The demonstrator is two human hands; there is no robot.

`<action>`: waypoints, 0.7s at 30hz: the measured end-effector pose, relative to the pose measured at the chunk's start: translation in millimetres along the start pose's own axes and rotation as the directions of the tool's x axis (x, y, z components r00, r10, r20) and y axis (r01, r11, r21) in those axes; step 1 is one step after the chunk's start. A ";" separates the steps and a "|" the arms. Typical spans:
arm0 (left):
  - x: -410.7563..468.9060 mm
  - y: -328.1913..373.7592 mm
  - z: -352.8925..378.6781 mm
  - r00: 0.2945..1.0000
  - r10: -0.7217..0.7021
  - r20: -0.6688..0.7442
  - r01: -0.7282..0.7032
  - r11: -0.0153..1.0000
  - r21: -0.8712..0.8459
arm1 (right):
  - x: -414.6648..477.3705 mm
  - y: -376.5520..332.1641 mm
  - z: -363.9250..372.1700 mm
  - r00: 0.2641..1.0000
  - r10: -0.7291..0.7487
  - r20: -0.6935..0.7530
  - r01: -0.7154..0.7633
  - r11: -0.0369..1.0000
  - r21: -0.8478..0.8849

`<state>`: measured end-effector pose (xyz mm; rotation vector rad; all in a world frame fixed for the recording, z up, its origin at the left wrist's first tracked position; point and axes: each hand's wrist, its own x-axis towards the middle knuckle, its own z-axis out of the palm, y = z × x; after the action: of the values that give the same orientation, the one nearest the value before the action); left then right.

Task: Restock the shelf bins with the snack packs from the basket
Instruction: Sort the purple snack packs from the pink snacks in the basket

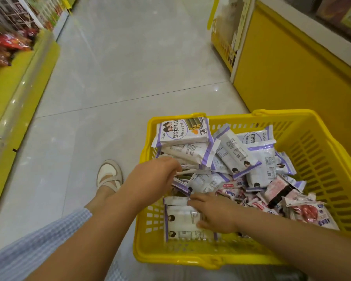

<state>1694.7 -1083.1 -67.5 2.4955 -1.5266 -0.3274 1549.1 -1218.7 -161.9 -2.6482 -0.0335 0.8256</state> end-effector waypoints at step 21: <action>0.2 -23.3 23.9 0.848 -0.290 -0.444 0.176 0.944 -0.280 | -20.0 -7.0 -38.0 0.837 0.225 -0.498 0.063 0.866 0.496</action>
<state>1707.7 -1074.1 -97.0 2.3403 -0.9328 0.0830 1554.1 -1227.6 -119.6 -2.2864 0.3953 0.0427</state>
